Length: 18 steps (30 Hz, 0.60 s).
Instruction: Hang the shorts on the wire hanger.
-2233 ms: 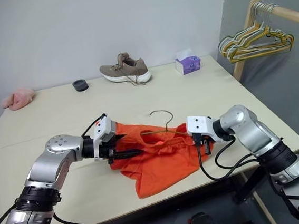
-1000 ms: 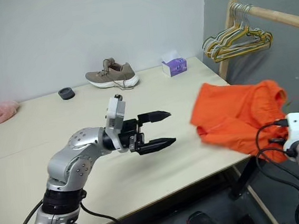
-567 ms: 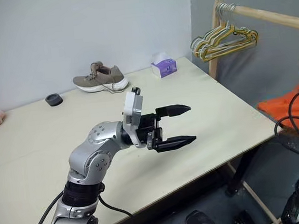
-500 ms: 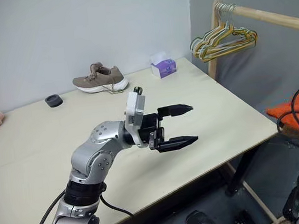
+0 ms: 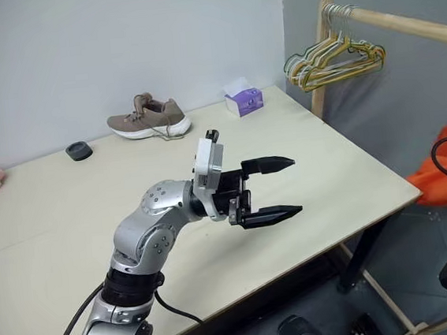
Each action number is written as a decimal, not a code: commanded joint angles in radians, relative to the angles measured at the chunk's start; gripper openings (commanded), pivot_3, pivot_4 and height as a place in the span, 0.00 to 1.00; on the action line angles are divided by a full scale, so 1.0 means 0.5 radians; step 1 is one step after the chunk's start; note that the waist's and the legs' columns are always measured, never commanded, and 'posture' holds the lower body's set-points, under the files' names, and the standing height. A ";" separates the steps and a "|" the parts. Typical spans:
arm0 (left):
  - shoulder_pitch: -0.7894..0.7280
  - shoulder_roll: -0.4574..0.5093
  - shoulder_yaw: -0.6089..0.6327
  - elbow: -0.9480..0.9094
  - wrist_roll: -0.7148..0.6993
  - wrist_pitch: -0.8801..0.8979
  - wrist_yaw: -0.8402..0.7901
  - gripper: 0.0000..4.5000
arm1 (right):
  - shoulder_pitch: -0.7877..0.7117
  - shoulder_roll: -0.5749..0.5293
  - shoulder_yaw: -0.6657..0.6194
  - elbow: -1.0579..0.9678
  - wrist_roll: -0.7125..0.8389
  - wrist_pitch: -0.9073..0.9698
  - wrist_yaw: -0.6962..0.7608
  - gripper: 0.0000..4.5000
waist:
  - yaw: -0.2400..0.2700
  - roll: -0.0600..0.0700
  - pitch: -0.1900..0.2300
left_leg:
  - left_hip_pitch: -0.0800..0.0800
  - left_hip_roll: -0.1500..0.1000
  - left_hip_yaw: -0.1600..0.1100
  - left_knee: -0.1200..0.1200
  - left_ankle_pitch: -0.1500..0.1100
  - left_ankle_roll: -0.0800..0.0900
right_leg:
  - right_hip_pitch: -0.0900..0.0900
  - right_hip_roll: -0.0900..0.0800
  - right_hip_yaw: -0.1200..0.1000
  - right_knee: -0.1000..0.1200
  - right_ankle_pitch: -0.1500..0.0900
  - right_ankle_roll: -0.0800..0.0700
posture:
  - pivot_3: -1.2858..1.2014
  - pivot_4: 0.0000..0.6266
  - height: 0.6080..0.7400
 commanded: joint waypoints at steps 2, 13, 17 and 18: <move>-0.039 -0.013 0.015 -0.079 -0.099 0.040 -0.027 1.00 | -0.051 -0.004 -0.032 -0.043 0.032 0.055 -0.024 0.00 | 0.000 -0.001 0.000 | 0.000 0.000 0.007 0.000 -0.001 0.002 | 0.000 0.000 0.006 -0.003 0.002 0.004 | 0.34 0.00 1.00; -0.111 -0.034 0.030 -0.063 -0.191 0.102 -0.017 1.00 | -0.070 0.101 -0.159 -0.267 0.076 0.164 -0.073 0.17 | -0.003 -0.001 0.001 | 0.000 0.001 0.022 0.000 -0.007 0.010 | -0.003 0.000 0.021 -0.011 0.005 0.010 | 0.34 0.00 1.00; -0.114 -0.046 0.020 -0.054 -0.180 0.088 -0.013 1.00 | -0.064 0.188 -0.236 -0.444 0.073 0.215 -0.094 0.49 | -0.003 -0.001 0.000 | 0.000 0.001 0.023 0.000 -0.007 0.010 | -0.004 0.000 0.022 -0.011 0.005 0.010 | 0.34 0.00 1.00; -0.116 -0.048 0.019 -0.051 -0.178 0.086 -0.013 1.00 | -0.060 0.210 -0.252 -0.491 0.072 0.227 -0.095 0.55 | -0.003 -0.001 0.000 | 0.000 0.001 0.023 0.000 -0.007 0.010 | -0.004 0.000 0.022 -0.011 0.005 0.010 | 0.34 0.00 1.00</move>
